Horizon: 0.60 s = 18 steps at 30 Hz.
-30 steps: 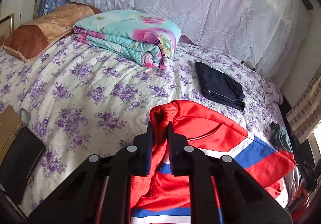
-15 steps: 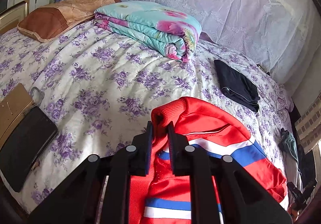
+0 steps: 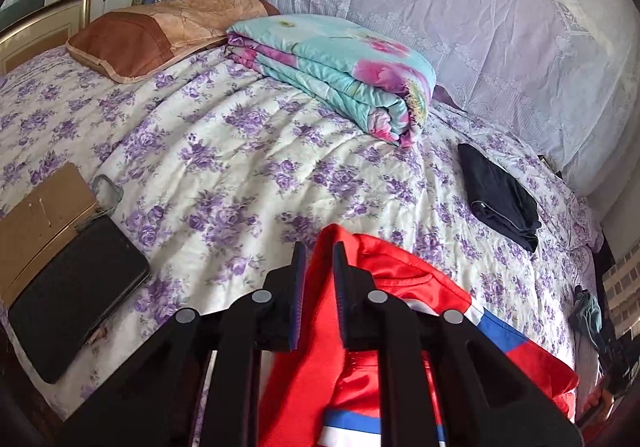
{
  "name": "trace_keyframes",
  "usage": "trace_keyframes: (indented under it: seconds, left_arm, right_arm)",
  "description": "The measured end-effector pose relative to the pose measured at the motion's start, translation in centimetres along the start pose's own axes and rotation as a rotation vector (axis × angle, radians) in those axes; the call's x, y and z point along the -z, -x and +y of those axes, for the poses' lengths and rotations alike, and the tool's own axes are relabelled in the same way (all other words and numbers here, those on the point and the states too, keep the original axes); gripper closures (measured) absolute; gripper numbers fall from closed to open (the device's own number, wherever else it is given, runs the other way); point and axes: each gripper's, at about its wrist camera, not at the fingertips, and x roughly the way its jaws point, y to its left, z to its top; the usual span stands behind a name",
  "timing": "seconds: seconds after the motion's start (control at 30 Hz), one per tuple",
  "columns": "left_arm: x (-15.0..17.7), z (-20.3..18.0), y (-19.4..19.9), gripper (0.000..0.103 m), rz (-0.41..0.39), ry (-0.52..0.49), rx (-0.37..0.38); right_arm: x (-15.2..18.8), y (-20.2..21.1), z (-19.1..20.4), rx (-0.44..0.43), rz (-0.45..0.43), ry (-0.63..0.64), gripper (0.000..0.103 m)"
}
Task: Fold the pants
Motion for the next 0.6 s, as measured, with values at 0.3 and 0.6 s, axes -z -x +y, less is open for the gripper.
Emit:
trace_keyframes:
  seconds: [0.3, 0.6]
  left_arm:
    - [1.1, -0.7, -4.2, 0.060, 0.105, -0.050, 0.046]
    - [-0.3, -1.9, -9.3, 0.053, 0.226, -0.041, 0.088]
  right_arm:
    - [6.5, 4.1, -2.8, 0.039, 0.100, 0.033, 0.035]
    - [6.6, 2.6, -1.4, -0.035, 0.109, -0.033, 0.035]
